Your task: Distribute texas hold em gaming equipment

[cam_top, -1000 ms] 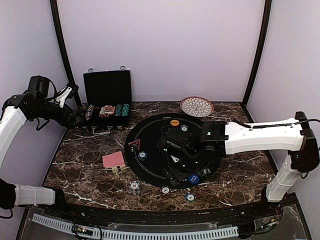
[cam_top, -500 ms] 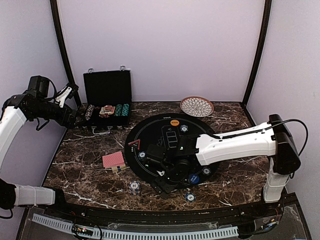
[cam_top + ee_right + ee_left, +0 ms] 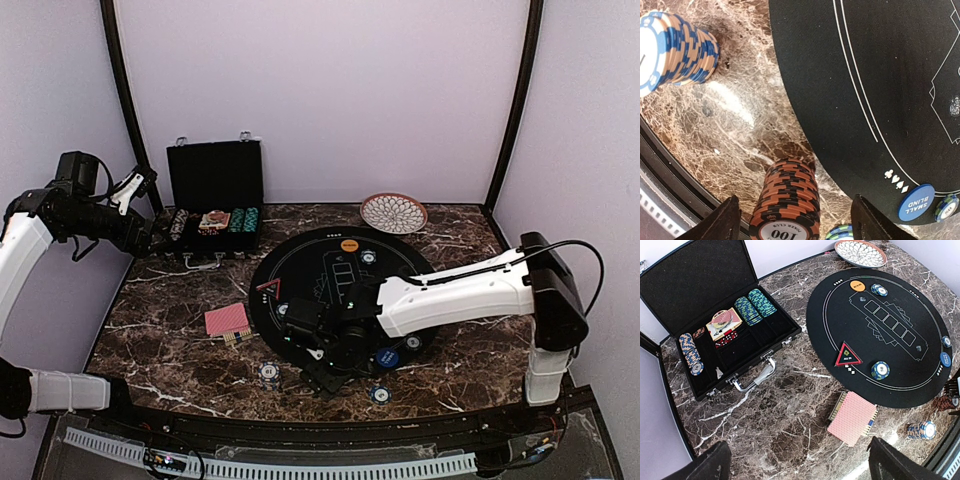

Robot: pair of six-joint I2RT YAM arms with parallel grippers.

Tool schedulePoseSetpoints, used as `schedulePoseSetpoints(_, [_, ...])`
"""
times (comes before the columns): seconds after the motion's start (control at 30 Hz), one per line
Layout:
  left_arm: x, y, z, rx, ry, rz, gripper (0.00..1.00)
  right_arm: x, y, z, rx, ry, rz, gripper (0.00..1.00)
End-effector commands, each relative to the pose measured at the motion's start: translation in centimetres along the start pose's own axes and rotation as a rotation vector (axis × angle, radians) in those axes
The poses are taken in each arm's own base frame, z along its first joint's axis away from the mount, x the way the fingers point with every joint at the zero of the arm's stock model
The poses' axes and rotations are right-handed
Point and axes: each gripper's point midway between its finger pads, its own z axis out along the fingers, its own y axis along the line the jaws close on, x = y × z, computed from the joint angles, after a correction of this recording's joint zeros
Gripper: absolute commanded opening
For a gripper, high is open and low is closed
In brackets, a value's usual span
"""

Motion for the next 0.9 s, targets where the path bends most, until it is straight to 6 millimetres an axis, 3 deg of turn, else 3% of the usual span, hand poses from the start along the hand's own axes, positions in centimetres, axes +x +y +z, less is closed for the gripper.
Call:
schedulePoseSetpoints(0.0, [-0.6,-0.2,-1.1,-0.011,-0.027,0.020,0.99,-0.9,1.2,-0.1,-0.030,-0.025,-0.012,0.74])
schedulePoseSetpoints(0.27, [-0.5,-0.1,-1.1,-0.017,-0.025,0.021,0.99,-0.5,1.0,0.4,-0.023,-0.014,-0.015,0.66])
schedulePoseSetpoints(0.47, [-0.4,-0.1,-1.0,-0.017,-0.023,0.022,0.99,-0.8,1.0,-0.2,-0.021,-0.028,-0.009,0.57])
schedulePoseSetpoints(0.63, [-0.5,-0.1,-1.0,-0.016,-0.026,0.022,0.99,-0.9,0.7,-0.6,-0.009,-0.036,-0.004,0.42])
schedulePoseSetpoints(0.87, [-0.4,-0.1,-1.1,-0.018,-0.025,0.023,0.99,-0.9,0.7,-0.6,-0.010,-0.032,-0.003,0.30])
